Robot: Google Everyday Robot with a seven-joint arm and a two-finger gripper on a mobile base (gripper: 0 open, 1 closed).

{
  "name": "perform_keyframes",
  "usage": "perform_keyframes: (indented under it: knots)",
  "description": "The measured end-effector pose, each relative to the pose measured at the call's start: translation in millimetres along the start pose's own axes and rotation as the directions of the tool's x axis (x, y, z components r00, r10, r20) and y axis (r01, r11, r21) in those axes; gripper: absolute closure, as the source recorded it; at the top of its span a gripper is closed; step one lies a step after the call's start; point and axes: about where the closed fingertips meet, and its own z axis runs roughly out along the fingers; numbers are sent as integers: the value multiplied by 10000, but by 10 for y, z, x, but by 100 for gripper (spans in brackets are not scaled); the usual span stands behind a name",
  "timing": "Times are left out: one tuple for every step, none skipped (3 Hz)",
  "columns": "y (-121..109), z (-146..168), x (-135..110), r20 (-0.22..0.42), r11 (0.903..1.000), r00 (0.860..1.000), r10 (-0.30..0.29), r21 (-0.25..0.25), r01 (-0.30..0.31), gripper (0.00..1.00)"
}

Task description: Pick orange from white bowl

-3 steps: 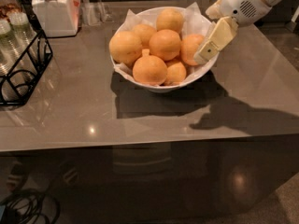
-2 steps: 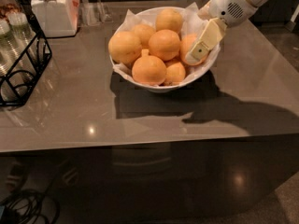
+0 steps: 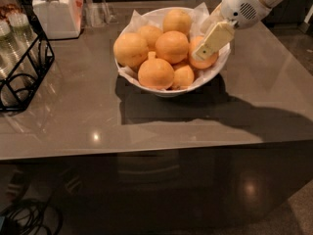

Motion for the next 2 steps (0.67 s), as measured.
perform_keyframes:
  knots:
    - [-92, 116, 11, -111, 9997, 9997, -216, 55, 217, 27]
    - [-179, 228, 23, -251, 9993, 9990, -357, 122, 360, 27]
